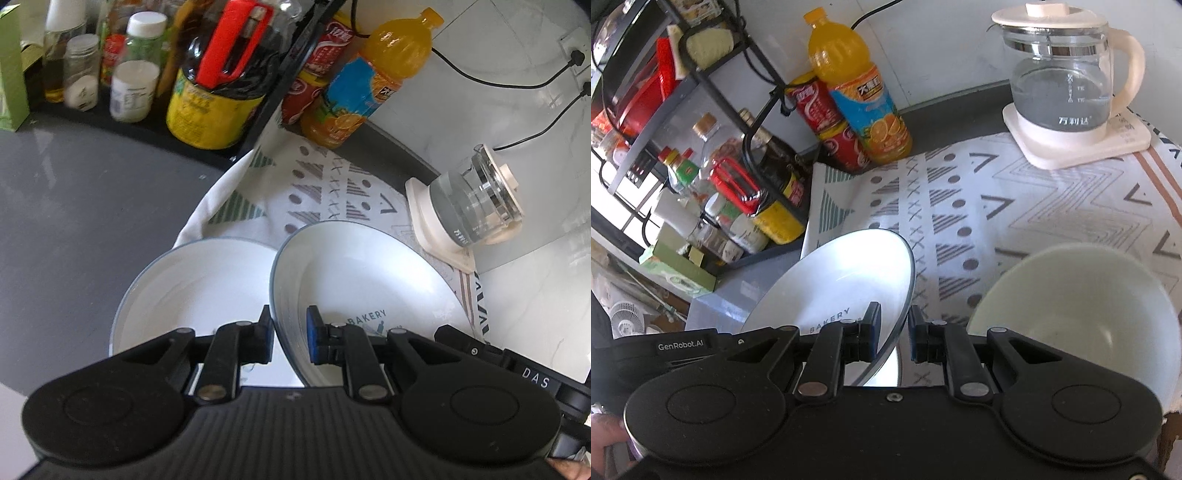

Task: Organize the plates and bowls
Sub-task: 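Carry the 'BAKERY' plate with both grippers over the plate stack, then lower the 'BAKERY' plate onto the plate stack and open both grippers, then move both grippers toward the red bowl holding the white bowls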

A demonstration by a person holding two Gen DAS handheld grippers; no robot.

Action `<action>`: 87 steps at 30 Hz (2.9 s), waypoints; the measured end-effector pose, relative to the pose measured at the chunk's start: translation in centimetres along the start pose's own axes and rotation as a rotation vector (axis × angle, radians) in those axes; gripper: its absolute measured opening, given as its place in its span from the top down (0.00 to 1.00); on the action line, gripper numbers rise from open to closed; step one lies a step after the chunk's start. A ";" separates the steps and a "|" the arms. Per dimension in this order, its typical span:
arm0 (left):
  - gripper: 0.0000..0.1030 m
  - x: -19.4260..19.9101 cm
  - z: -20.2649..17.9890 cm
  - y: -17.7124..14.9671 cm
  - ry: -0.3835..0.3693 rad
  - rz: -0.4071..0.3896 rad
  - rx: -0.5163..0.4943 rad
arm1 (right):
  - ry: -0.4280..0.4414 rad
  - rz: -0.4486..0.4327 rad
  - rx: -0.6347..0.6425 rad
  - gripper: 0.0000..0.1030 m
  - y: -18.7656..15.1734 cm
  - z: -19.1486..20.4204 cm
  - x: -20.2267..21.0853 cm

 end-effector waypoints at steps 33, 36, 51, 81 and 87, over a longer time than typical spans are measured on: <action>0.85 -0.1 5.9 -4.6 0.102 0.050 0.033 | -0.097 0.074 0.134 0.85 -6.1 3.7 -3.1; 0.85 -0.4 6.2 -4.6 0.110 0.062 0.032 | -0.104 0.083 0.131 0.85 -6.3 3.7 -3.6; 0.83 -2.1 7.3 -4.2 0.109 0.092 0.053 | -0.119 0.131 0.083 0.86 -6.4 3.3 -6.3; 0.31 2.1 4.7 -0.5 0.158 0.003 -0.131 | -0.128 -0.052 0.095 0.21 -4.7 5.8 -1.2; 0.24 2.0 2.8 -0.1 0.125 -0.004 -0.175 | -0.147 -0.145 0.061 0.06 -3.8 4.7 1.4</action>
Point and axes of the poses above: each gripper's, at about its wrist camera, not at the fingertips, and x roughly against the way its jaws point, z to its left, y to its top, the point moved 3 cm from there along -x, roughly the way its jaws point, and after that the axes turned 9 degrees about -y, right-handed, at the moved point
